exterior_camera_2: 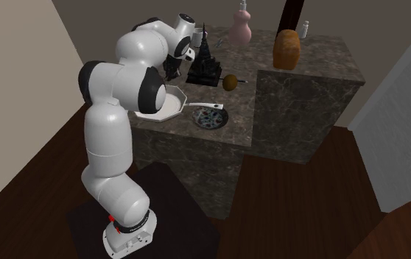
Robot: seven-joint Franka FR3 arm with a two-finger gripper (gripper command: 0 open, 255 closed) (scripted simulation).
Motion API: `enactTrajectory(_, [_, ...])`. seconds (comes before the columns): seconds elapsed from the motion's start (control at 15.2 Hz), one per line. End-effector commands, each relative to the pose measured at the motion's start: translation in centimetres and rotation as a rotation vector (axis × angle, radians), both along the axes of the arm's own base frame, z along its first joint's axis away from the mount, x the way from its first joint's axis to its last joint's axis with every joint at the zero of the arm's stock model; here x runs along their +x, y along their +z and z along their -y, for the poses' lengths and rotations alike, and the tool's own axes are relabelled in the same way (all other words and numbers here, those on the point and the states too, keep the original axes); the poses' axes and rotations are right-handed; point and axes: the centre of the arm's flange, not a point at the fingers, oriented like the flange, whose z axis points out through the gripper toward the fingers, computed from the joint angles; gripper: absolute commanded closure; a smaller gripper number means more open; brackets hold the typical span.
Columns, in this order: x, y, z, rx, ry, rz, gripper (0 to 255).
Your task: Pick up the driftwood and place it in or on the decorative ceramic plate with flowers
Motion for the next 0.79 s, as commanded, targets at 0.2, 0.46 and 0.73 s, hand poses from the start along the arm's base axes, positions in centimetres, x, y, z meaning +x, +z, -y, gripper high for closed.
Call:
enactTrajectory(0.2, [0.0,2.6,0.0,0.0,0.0,0.0,255])
enactTrajectory(0.46, [0.0,4.7,0.0,0.0,0.0,0.0,255])
enactTrajectory(0.73, [0.0,6.8,0.0,0.0,0.0,0.0,255])
